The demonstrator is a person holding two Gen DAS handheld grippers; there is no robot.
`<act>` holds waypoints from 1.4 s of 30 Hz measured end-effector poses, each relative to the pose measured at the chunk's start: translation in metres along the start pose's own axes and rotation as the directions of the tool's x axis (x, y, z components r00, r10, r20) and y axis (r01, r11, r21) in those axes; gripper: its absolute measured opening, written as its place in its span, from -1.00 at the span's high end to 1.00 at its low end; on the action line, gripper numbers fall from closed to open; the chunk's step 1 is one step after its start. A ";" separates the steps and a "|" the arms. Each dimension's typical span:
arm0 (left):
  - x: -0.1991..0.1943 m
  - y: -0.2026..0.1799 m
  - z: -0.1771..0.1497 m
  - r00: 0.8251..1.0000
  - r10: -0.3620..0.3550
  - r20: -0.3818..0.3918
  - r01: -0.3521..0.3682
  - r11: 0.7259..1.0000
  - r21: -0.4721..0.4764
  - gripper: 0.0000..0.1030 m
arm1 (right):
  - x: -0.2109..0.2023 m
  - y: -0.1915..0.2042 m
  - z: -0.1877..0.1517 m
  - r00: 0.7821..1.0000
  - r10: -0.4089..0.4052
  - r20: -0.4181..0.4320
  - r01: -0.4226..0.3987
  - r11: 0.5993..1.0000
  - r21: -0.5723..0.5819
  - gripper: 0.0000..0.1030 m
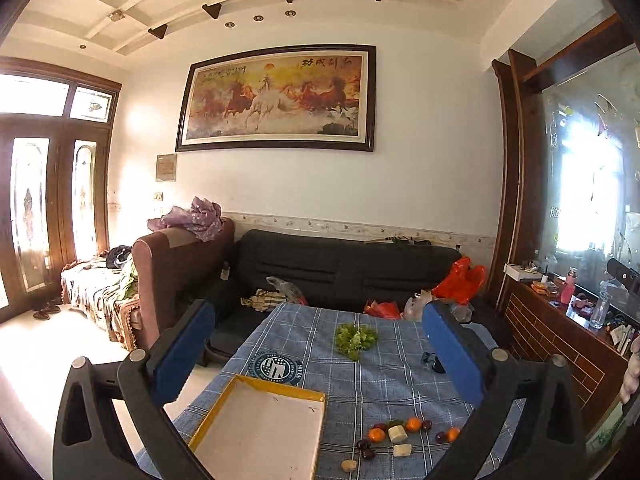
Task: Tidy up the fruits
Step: 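Grasp the small round beige chunk with the left tool while the right grasps a white chunk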
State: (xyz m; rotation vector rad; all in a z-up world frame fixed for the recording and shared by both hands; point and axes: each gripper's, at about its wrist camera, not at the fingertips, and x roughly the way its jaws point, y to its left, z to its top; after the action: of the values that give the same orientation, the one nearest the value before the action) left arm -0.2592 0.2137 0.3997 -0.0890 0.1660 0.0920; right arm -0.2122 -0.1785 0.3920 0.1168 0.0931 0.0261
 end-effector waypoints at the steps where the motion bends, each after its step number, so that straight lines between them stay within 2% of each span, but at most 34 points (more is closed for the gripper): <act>1: 0.008 0.003 -0.008 1.000 -0.011 -0.012 0.011 1.000 -0.007 -1.00 | 0.004 0.000 0.000 1.000 0.006 -0.017 -0.006 1.000 0.002 -1.00; 2: 0.018 0.002 -0.016 0.999 -0.024 -0.024 0.024 1.000 -0.006 -1.00 | 0.008 0.001 -0.006 0.999 0.015 -0.037 -0.015 1.000 0.003 -1.00; 4: 0.047 0.001 -0.044 0.993 -0.053 -0.102 0.052 0.999 -0.006 -1.00 | 0.027 0.004 -0.034 0.992 0.045 -0.118 -0.045 0.999 0.007 -1.00; 6: 0.077 -0.009 -0.086 0.978 -0.089 -0.191 0.084 0.996 -0.033 -1.00 | 0.058 0.008 -0.077 0.969 0.071 -0.239 -0.069 0.997 0.016 -1.00; 7: 0.089 -0.010 -0.103 0.967 -0.117 -0.228 0.107 0.993 -0.056 -1.00 | 0.073 0.012 -0.101 0.950 0.095 -0.297 -0.093 0.995 0.024 -1.00; 8: 0.101 -0.012 -0.123 0.954 -0.142 -0.263 0.125 0.989 -0.079 -1.00 | 0.090 0.018 -0.130 0.921 0.134 -0.365 -0.129 0.991 0.037 -0.99; 10: 0.122 -0.013 -0.161 0.932 -0.153 -0.327 0.127 0.987 -0.101 -1.00 | 0.113 0.024 -0.174 0.875 0.185 -0.448 -0.176 0.982 0.063 -0.90; 11: 0.132 -0.013 -0.180 0.921 -0.148 -0.361 0.120 0.988 -0.099 -1.00 | 0.124 0.027 -0.197 0.846 0.222 -0.484 -0.207 0.975 0.085 -0.78; 12: 0.145 -0.014 -0.202 0.903 -0.142 -0.405 0.117 0.989 -0.087 -1.00 | 0.137 0.033 -0.223 0.807 0.272 -0.524 -0.244 0.962 0.123 -0.60; 13: 0.152 -0.019 -0.212 0.890 -0.143 -0.433 0.121 0.990 -0.077 -0.94 | 0.144 0.034 -0.240 0.781 0.300 -0.549 -0.261 0.954 0.149 -0.51; 14: 0.161 -0.020 -0.225 0.872 -0.149 -0.466 0.131 0.989 -0.072 -0.83 | 0.157 0.042 -0.264 0.738 0.333 -0.587 -0.281 0.942 0.181 -0.38; 15: 0.171 -0.020 -0.242 0.847 -0.162 -0.507 0.144 0.987 -0.075 -0.54 | 0.167 0.049 -0.282 0.712 0.344 -0.612 -0.288 0.938 0.191 -0.34; 16: 0.180 -0.019 -0.251 0.820 -0.181 -0.543 0.160 0.983 -0.086 -0.28 | 0.174 0.052 -0.293 0.698 0.343 -0.628 -0.291 0.938 0.189 -0.34; 18: 0.198 -0.017 -0.270 0.770 -0.206 -0.603 0.172 0.978 -0.115 0.01 | 0.190 0.067 -0.321 0.668 0.331 -0.667 -0.301 0.939 0.165 -0.34; 20: 0.211 -0.020 -0.290 0.741 -0.206 -0.639 0.171 0.978 -0.118 0.08 | 0.205 0.079 -0.339 0.639 0.328 -0.696 -0.314 0.937 0.153 -0.34; 21: 0.215 -0.023 -0.297 0.733 -0.198 -0.651 0.173 0.980 -0.102 0.08 | 0.213 0.082 -0.346 0.630 0.325 -0.705 -0.315 0.937 0.150 -0.34; 23: 0.221 -0.031 -0.306 0.727 -0.196 -0.658 0.194 0.978 -0.076 0.08 | 0.226 0.089 -0.357 0.619 0.315 -0.719 -0.317 0.938 0.138 -0.34; 26: 0.223 -0.040 -0.308 0.724 -0.191 -0.663 0.220 0.975 -0.041 0.08 | 0.235 0.094 -0.363 0.589 0.328 -0.739 -0.324 0.933 0.156 -0.34; 27: 0.226 -0.043 -0.311 0.718 -0.183 -0.671 0.223 0.974 -0.027 0.08 | 0.239 0.097 -0.368 0.583 0.329 -0.743 -0.326 0.932 0.157 -0.34; 30: 0.238 -0.053 -0.318 0.695 -0.157 -0.702 0.236 0.972 0.017 0.08 | 0.244 0.106 -0.375 0.583 0.314 -0.749 -0.326 0.935 0.138 -0.33; 31: 0.239 -0.055 -0.320 0.693 -0.151 -0.705 0.241 0.970 0.028 0.08 | 0.246 0.108 -0.377 0.583 0.307 -0.752 -0.324 0.937 0.131 -0.32; 32: 0.241 -0.057 -0.322 0.691 -0.142 -0.708 0.243 0.969 0.042 0.08 | 0.246 0.109 -0.379 0.583 0.304 -0.754 -0.324 0.937 0.128 -0.18; 33: 0.243 -0.059 -0.324 0.689 -0.133 -0.712 0.242 0.969 0.053 0.08 | 0.246 0.110 -0.380 0.578 0.305 -0.757 -0.325 0.937 0.130 0.05; 35: 0.247 -0.061 -0.329 0.677 -0.140 -0.723 0.251 0.967 0.048 0.09 | 0.247 0.107 -0.380 0.563 0.333 -0.756 -0.331 0.930 0.163 0.16; 36: 0.250 -0.062 -0.331 0.671 -0.139 -0.728 0.254 0.966 0.049 0.09 | 0.246 0.105 -0.379 0.562 0.338 -0.755 -0.329 0.929 0.171 0.17; 38: 0.253 -0.064 -0.333 0.679 -0.119 -0.724 0.254 0.964 0.079 0.09 | 0.245 0.103 -0.379 0.570 0.329 -0.753 -0.320 0.933 0.165 0.17; 42: 0.260 -0.072 -0.340 0.657 -0.110 -0.746 0.274 0.956 0.101 0.09 | 0.244 0.096 -0.378 0.567 0.345 -0.748 -0.306 0.931 0.198 0.17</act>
State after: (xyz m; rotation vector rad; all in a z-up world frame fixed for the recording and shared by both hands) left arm -0.0517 0.1318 0.0278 0.0730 0.9869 -0.1883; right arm -0.0075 -0.0320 0.0072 0.1626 0.9588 0.4597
